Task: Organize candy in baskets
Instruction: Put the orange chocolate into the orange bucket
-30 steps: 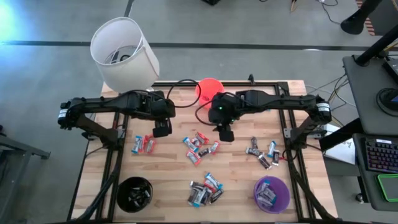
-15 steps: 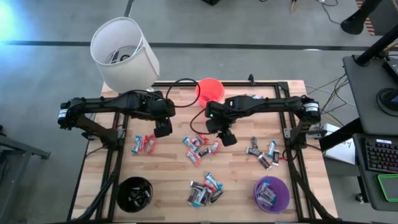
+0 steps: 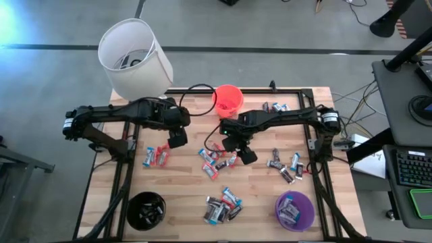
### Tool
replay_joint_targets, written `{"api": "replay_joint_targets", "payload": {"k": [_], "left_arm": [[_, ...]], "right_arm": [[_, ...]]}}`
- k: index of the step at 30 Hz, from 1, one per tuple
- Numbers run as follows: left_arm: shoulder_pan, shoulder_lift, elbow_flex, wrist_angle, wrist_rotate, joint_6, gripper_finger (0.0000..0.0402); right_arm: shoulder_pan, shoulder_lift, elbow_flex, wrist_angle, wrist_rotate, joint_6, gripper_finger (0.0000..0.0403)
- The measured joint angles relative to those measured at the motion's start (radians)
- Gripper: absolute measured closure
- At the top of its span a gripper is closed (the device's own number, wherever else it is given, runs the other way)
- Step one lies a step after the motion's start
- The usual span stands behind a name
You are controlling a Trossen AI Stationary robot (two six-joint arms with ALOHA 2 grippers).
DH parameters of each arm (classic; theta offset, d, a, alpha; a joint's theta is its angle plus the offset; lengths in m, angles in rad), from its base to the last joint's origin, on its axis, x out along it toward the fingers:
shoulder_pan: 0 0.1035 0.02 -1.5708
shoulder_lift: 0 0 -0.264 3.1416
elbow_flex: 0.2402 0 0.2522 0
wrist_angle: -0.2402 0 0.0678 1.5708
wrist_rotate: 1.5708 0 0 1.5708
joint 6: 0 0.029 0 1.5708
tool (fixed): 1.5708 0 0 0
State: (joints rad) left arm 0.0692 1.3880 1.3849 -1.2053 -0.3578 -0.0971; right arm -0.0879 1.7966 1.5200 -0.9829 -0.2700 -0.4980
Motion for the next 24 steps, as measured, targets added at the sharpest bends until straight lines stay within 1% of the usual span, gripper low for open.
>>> {"api": "replay_joint_targets", "payload": {"k": [8, 16, 24], "left_arm": [[0.0, 0.0, 0.0, 0.0, 0.0, -0.002, 0.0232], [0.0, 0.0, 0.0, 0.0, 0.0, -0.002, 0.0232], [0.0, 0.0, 0.0, 0.0, 0.0, -0.002, 0.0232]], "right_arm": [[0.024, 0.072, 0.0, 0.006, 0.0, -0.001, 0.0227], [0.025, 0.097, 0.0, 0.057, 0.005, 0.004, 0.0227], [0.025, 0.15, -0.001, 0.048, 0.009, 0.012, 0.0227]]}}
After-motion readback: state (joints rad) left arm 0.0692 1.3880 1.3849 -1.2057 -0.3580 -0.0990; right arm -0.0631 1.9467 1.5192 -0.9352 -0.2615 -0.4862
